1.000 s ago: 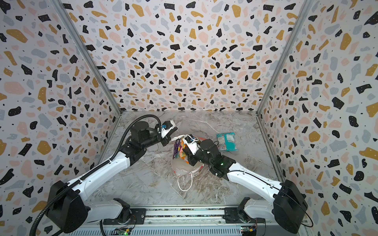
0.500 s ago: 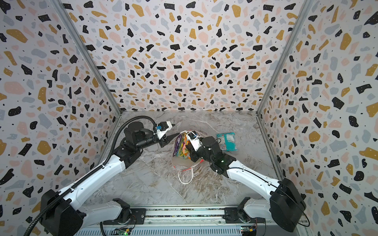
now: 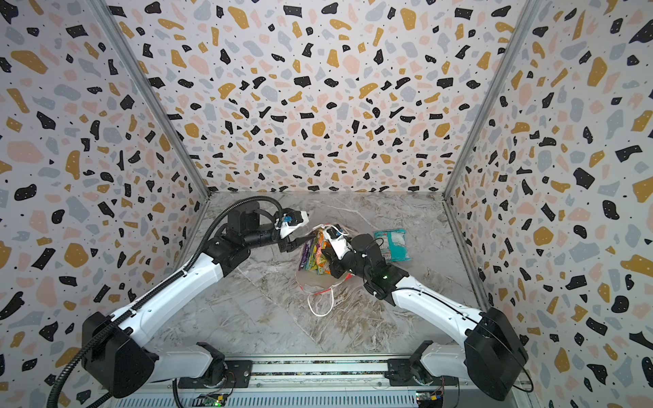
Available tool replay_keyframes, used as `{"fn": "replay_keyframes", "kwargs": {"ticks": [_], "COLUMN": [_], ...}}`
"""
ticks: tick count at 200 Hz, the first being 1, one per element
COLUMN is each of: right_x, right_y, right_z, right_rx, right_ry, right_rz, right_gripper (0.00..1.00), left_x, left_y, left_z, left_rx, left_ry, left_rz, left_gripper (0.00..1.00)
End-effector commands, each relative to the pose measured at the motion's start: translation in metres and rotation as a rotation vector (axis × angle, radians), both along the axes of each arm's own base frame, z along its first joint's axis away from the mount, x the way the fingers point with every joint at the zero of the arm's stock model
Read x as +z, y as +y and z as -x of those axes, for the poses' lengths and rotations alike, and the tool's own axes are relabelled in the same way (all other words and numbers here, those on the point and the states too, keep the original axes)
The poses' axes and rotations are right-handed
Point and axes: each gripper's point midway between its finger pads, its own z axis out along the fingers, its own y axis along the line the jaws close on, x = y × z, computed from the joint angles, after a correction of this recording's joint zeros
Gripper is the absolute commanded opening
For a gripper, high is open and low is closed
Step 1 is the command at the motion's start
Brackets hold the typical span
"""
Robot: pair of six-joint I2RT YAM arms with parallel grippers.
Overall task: Take the snacks out of the paper bag
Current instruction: Pick up the snack from the paper bag.
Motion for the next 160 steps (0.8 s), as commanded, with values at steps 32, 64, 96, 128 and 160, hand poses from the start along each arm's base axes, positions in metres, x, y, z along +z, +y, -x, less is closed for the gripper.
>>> {"fn": "replay_keyframes", "kwargs": {"ticks": [32, 64, 96, 128, 160], "right_x": [0.044, 0.046, 0.051, 0.054, 0.053], "right_y": [0.002, 0.003, 0.005, 0.006, 0.007], "right_z": [-0.004, -0.002, 0.001, 0.001, 0.004], "right_rx": [0.000, 0.013, 0.030, 0.054, 0.088], "right_ry": [-0.125, -0.131, -0.135, -0.113, -0.055], "right_rz": [-0.103, -0.110, -0.121, -0.128, -0.140], "right_gripper": [0.00, 0.00, 0.00, 0.00, 0.00], "left_x": [0.000, -0.010, -0.008, 0.000, 0.004], "left_y": [-0.019, -0.024, -0.024, -0.022, -0.017], "left_z": [0.000, -0.009, -0.014, -0.017, -0.020], "left_rx": [-0.036, -0.020, 0.002, 0.034, 0.080], "left_ry": [-0.007, 0.025, 0.028, 0.010, 0.001], "left_rz": [-0.065, -0.095, -0.092, -0.066, -0.044], "left_gripper": [0.47, 0.26, 0.03, 0.00, 0.00]}}
